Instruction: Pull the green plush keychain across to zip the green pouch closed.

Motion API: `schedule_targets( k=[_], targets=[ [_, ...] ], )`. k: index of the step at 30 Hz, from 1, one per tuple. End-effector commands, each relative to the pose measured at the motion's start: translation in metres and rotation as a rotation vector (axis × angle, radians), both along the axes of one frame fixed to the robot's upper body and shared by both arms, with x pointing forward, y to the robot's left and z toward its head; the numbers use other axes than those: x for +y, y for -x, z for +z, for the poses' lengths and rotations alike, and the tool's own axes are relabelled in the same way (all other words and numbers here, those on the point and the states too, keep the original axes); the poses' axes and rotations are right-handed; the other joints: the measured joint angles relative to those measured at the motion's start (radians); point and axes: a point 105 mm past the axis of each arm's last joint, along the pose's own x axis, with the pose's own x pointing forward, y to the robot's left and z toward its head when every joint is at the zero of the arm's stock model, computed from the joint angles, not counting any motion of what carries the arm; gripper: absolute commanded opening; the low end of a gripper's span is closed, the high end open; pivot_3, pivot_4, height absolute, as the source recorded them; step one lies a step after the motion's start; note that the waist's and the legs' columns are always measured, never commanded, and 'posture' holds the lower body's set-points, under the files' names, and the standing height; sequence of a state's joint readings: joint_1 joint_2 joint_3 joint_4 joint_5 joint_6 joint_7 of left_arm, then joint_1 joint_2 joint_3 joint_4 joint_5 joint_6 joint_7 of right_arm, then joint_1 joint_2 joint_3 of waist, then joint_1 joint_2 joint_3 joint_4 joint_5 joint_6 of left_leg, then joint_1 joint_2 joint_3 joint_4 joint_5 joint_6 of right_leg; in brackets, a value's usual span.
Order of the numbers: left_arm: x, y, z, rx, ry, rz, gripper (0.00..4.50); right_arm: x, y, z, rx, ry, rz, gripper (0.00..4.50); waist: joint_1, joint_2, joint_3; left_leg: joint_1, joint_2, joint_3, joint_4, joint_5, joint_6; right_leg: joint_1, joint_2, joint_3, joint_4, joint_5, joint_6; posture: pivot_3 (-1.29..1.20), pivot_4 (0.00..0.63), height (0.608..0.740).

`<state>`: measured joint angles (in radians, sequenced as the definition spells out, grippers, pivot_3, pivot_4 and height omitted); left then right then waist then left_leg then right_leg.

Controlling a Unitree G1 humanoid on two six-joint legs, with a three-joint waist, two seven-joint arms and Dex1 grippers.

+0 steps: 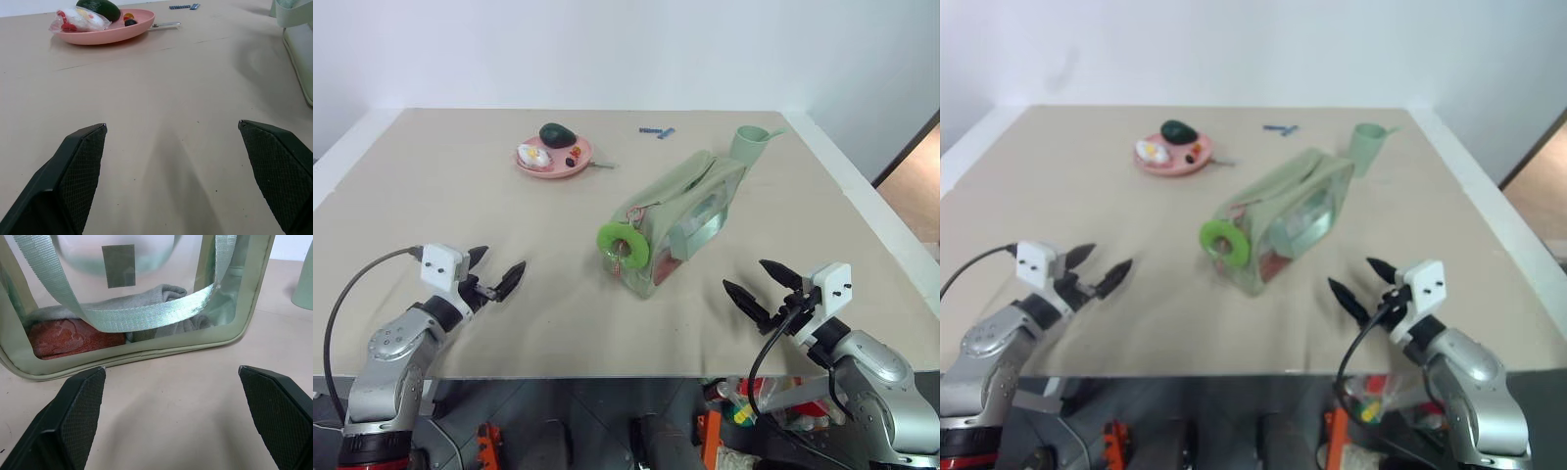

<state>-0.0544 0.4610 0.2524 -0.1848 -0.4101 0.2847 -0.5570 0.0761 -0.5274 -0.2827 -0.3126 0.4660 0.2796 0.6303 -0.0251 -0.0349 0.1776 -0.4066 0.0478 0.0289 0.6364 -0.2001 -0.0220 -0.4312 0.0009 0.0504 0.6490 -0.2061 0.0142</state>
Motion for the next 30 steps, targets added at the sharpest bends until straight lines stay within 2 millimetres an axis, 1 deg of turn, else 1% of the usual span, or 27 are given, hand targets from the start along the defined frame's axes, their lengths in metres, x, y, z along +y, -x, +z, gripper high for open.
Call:
schedule_targets(
  k=[1,5,15,18,19,20,21,22,23,25,26,27,28,30],
  targets=[
    [-0.003,-0.002,0.016,-0.052,-0.007,-0.037,4.46,-0.005,0.001,0.015,-0.061,0.022,-0.012,4.5,0.0,0.0,0.0,0.0,0.0,0.0,0.0,0.0,0.0,0.0,0.0,0.0,0.0,0.0,0.0,0.0,0.15,0.74],
    [-0.015,-0.003,0.021,-0.053,0.026,-0.125,4.46,-0.007,0.003,0.017,-0.058,0.028,-0.019,4.5,0.001,0.0,0.0,0.0,0.0,0.0,0.0,0.0,0.0,0.0,0.0,0.0,0.0,0.0,0.0,0.0,0.15,0.74],
    [-0.025,0.002,0.025,-0.057,0.024,-0.24,4.46,-0.007,0.003,0.019,-0.055,0.021,-0.02,4.5,-0.001,0.0,0.0,0.0,0.0,0.0,0.0,0.0,0.0,0.0,0.001,0.001,0.0,0.0,0.0,0.0,0.15,0.74],
    [-0.03,0.008,0.036,-0.074,0.028,-0.311,4.46,-0.007,0.002,0.021,-0.055,0.027,-0.015,4.5,-0.001,0.0,0.0,0.0,0.0,0.0,0.0,0.0,0.0,0.0,0.001,0.001,0.0,0.0,0.0,0.0,0.15,0.74],
    [-0.039,0.015,0.053,-0.084,0.044,-0.413,4.46,-0.005,0.002,0.025,-0.055,0.041,0.007,4.5,-0.001,0.0,0.0,0.0,0.0,0.0,0.0,0.0,0.0,0.0,0.001,0.001,0.0,0.0,0.0,0.0,0.15,0.74],
    [-0.051,0.025,0.073,-0.091,0.03,-0.538,4.46,-0.002,0.003,0.032,-0.05,0.065,0.057,4.5,-0.001,-0.001,0.001,0.0,0.0,0.0,0.0,0.0,0.0,-0.001,0.001,0.001,0.0,0.0,0.0,0.0,0.15,0.74],
    [-0.059,0.034,0.087,-0.093,0.006,-0.637,4.46,0.001,0.005,0.04,-0.049,0.089,0.108,4.5,-0.001,-0.001,0.001,-0.002,0.0,0.0,0.0,0.0,0.0,-0.003,0.001,0.001,0.0,0.0,0.0,0.0,0.15,0.74],
    [-0.065,0.04,0.095,-0.09,-0.009,-0.697,4.46,0.003,0.005,0.048,-0.048,0.106,0.145,4.5,-0.002,-0.002,0.003,-0.002,0.0,0.0,0.001,0.0,0.0,-0.002,0.001,0.001,0.001,0.0,0.0,0.0,0.15,0.74],
    [-0.068,0.044,0.1,-0.082,-0.013,-0.738,4.46,0.005,0.003,0.063,-0.055,0.103,0.181,4.5,-0.002,-0.002,0.003,-0.004,0.0,0.0,0.002,0.0,0.0,-0.005,0.001,0.001,0.002,0.0,0.0,0.0,0.15,0.74],
    [-0.077,0.049,0.107,-0.066,-0.033,-0.806,4.46,0.007,-0.004,0.091,-0.08,0.126,0.248,4.5,-0.005,0.001,0.001,-0.002,-0.001,0.002,0.002,0.0,0.0,-0.004,0.0,0.003,0.001,0.001,0.0,0.0,0.15,0.74],
    [-0.085,0.053,0.108,-0.056,-0.045,-0.853,4.46,0.01,-0.01,0.104,-0.101,0.187,0.313,4.5,-0.014,0.002,0.002,0.0,-0.001,0.003,0.002,0.0,0.0,-0.002,0.0,0.005,0.001,0.001,0.001,0.0,0.15,0.74],
    [-0.091,0.055,0.109,-0.048,-0.053,-0.882,4.46,0.012,-0.014,0.112,-0.11,0.235,0.355,4.5,-0.018,0.003,0.003,0.002,-0.001,0.005,0.002,0.0,0.0,-0.001,0.0,0.007,0.001,0.001,0.001,0.0,0.15,0.74],
    [-0.095,0.056,0.109,-0.042,-0.058,-0.902,4.46,0.013,-0.019,0.118,-0.12,0.276,0.387,4.5,-0.02,0.001,0.003,0.002,-0.002,0.005,0.001,0.0,0.001,-0.001,0.0,0.007,0.0,0.001,0.002,0.0,0.15,0.74],
    [-0.104,0.054,0.111,-0.048,-0.064,-0.935,4.46,0.018,-0.038,0.13,-0.168,0.372,0.452,4.5,-0.023,-0.004,0.004,0.002,-0.001,0.002,0.0,0.0,0.001,0.0,0.003,0.006,0.0,0.001,0.001,0.0,0.15,0.74]
  ],
)
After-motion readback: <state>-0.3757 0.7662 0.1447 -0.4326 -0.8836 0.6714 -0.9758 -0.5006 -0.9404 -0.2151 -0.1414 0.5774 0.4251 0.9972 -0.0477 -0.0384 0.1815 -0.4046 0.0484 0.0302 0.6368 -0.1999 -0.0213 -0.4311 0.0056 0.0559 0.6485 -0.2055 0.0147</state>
